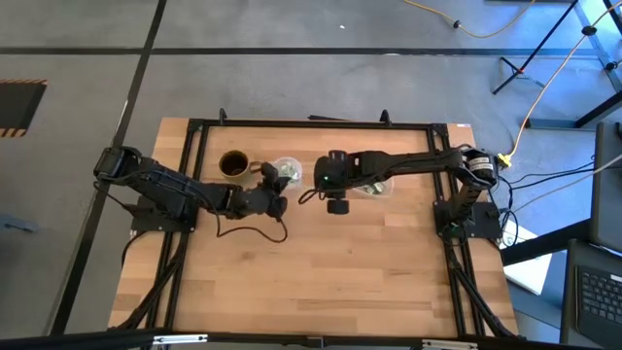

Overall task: Pick and place items into bin
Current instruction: Put the white stevia packet into the left transparent bin

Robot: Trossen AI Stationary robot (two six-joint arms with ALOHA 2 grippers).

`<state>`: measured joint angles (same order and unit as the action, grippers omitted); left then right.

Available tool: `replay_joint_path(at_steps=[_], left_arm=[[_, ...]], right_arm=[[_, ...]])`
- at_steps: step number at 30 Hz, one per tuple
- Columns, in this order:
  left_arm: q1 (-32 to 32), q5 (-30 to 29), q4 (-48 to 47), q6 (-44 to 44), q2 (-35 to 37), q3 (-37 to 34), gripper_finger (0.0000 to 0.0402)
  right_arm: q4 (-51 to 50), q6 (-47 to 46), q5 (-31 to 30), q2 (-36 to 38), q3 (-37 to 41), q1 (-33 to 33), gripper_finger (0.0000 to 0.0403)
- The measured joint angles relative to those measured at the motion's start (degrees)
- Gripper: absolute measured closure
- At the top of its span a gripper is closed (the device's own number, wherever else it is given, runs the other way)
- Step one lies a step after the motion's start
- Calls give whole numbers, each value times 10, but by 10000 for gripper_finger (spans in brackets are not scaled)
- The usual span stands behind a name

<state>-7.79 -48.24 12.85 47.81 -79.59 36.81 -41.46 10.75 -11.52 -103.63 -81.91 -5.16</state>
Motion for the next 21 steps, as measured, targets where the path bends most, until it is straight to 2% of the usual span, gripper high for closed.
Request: replay_joint_path(at_steps=[7,10,17,21], left_arm=[[77,14,-82,-138,0,0,397],[101,29,-88,-150,0,0,393],[125,129,-102,-157,0,0,390],[130,135,-126,-173,0,0,385]], right_arm=[[-91,-69,5,0,0,5,247],[-91,-74,8,0,0,13,247],[-91,-75,7,0,0,24,247],[-92,-75,8,0,0,32,247]])
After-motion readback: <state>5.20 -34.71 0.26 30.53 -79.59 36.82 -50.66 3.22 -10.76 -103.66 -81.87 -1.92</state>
